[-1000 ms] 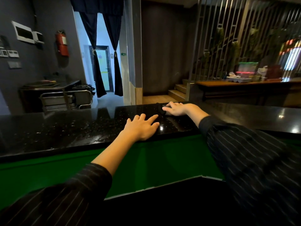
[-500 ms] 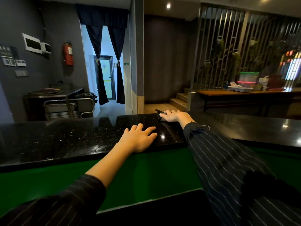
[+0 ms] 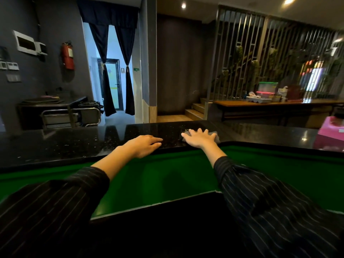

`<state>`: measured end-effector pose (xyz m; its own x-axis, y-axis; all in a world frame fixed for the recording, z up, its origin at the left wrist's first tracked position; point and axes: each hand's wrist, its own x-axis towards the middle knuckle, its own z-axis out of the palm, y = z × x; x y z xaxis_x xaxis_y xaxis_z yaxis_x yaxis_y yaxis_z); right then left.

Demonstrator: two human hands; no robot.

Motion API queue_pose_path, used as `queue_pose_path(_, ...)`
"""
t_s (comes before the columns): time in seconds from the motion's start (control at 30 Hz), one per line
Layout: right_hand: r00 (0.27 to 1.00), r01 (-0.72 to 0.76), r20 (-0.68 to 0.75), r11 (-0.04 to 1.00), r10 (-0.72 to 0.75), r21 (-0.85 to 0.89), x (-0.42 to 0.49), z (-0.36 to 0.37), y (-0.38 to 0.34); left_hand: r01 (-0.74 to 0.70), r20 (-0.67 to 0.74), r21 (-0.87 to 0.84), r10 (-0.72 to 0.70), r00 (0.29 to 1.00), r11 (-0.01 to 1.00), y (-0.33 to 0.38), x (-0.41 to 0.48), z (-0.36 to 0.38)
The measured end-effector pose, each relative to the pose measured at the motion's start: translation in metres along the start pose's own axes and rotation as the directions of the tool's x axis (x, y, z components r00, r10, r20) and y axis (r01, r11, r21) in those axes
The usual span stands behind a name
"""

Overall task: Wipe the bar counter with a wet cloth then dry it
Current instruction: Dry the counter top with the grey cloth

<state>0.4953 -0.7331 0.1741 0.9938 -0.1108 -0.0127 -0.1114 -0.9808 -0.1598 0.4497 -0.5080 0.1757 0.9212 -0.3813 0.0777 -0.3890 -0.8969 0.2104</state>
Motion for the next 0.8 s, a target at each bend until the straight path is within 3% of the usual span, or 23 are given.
queue_pose_path(0.2,0.984,0.177,-0.034,0.984,-0.177,-0.014,-0.049,0.022,-0.077,0.057,0.012,0.041,-0.057,0.998,0.998,-0.04,-0.024,-0.016)
queue_pose_path(0.33,0.967,0.253,-0.034,0.967,-0.252,0.02,-0.058,0.02,-0.065,0.047,0.006,0.078,-0.047,0.999,0.996,-0.064,-0.047,-0.026)
queue_pose_path(0.47,0.995,0.093,-0.027,0.995,-0.092,0.024,-0.05,0.012,-0.059,0.074,-0.006,0.122,-0.074,0.997,0.99,-0.114,-0.086,-0.036)
queue_pose_path(0.6,0.993,-0.111,-0.027,0.993,0.111,-0.027,-0.05,0.018,-0.106,0.128,-0.031,0.1,-0.125,0.992,0.987,-0.169,-0.129,-0.043)
queue_pose_path(0.8,0.999,-0.033,0.011,0.998,0.034,-0.044,-0.066,0.031,-0.202,0.211,-0.092,0.09,-0.203,0.975,0.973,-0.237,-0.18,-0.056)
